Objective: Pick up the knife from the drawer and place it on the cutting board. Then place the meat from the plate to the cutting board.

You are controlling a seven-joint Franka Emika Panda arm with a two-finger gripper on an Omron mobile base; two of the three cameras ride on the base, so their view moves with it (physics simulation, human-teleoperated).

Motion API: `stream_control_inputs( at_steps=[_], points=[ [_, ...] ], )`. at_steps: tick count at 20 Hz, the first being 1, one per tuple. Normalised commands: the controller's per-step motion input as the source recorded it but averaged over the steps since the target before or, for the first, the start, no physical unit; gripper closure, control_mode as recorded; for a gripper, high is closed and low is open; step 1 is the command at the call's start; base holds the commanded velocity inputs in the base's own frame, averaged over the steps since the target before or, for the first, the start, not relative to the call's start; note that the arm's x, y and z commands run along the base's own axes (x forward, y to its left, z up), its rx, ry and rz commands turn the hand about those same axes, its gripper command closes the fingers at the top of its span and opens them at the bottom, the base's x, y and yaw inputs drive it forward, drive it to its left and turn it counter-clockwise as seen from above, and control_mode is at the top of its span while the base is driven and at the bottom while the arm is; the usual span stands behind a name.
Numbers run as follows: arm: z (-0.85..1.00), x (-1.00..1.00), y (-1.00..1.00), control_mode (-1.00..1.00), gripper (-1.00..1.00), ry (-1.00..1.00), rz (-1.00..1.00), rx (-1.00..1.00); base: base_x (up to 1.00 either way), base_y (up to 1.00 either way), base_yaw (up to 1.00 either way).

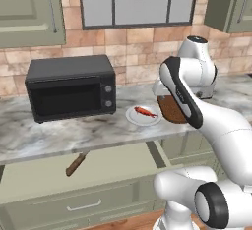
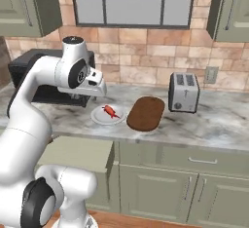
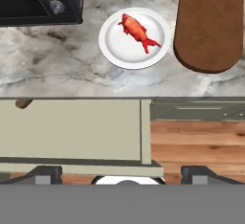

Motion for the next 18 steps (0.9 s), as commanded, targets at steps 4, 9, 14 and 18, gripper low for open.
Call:
stream_control_inputs(
  at_steps=[4, 9, 14, 18],
  points=[
    [0.00, 0.00, 0.00, 1.00, -1.00, 0.00, 0.00, 0.00, 0.00, -0.19, -0.02],
    [0.00, 0.00, 0.00, 1.00, -1.00, 0.00, 0.00, 0.00, 0.01, -0.31, 0.00],
    [0.00, 0.00, 0.00, 1.00, -1.00, 0.00, 0.00, 0.00, 0.05, -0.59, 0.00],
    [0.00, 0.00, 0.00, 1.00, -1.00, 0.00, 0.00, 0.00, 0.02, -0.62, 0.00]
  ],
)
